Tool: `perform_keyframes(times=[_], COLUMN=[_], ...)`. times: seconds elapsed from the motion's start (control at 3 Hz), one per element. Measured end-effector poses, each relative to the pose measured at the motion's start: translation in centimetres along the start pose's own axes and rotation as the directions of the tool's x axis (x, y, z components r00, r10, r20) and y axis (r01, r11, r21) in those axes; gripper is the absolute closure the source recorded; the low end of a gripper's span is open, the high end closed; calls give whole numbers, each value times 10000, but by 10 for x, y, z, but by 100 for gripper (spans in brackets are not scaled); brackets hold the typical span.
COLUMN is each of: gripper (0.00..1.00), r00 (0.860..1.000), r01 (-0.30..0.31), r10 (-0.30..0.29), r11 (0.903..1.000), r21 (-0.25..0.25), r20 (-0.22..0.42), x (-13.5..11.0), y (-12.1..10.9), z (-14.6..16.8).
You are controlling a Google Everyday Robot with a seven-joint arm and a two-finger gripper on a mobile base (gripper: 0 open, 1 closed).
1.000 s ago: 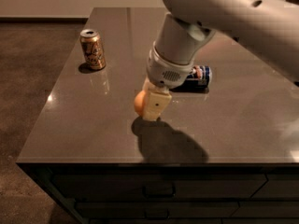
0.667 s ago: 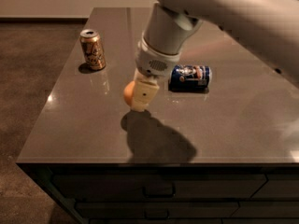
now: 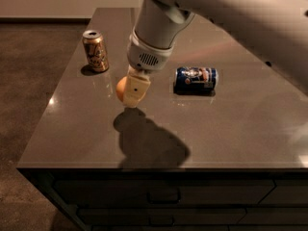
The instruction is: Move orange near orange can
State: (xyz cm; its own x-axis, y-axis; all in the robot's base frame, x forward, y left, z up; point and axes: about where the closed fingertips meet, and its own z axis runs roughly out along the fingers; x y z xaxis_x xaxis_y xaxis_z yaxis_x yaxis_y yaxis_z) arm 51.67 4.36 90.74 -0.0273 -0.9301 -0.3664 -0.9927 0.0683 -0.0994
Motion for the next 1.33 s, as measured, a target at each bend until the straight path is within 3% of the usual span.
perform_keyframes(times=[0.33, 1.33], gripper=[100, 100], r00=[9999, 9893], r01=[-152, -1423], r10=[153, 1446], r11=[9998, 9858], r21=[113, 896], r20=[-16, -199], x=[-4, -40], y=[-9, -102], z=[3, 36])
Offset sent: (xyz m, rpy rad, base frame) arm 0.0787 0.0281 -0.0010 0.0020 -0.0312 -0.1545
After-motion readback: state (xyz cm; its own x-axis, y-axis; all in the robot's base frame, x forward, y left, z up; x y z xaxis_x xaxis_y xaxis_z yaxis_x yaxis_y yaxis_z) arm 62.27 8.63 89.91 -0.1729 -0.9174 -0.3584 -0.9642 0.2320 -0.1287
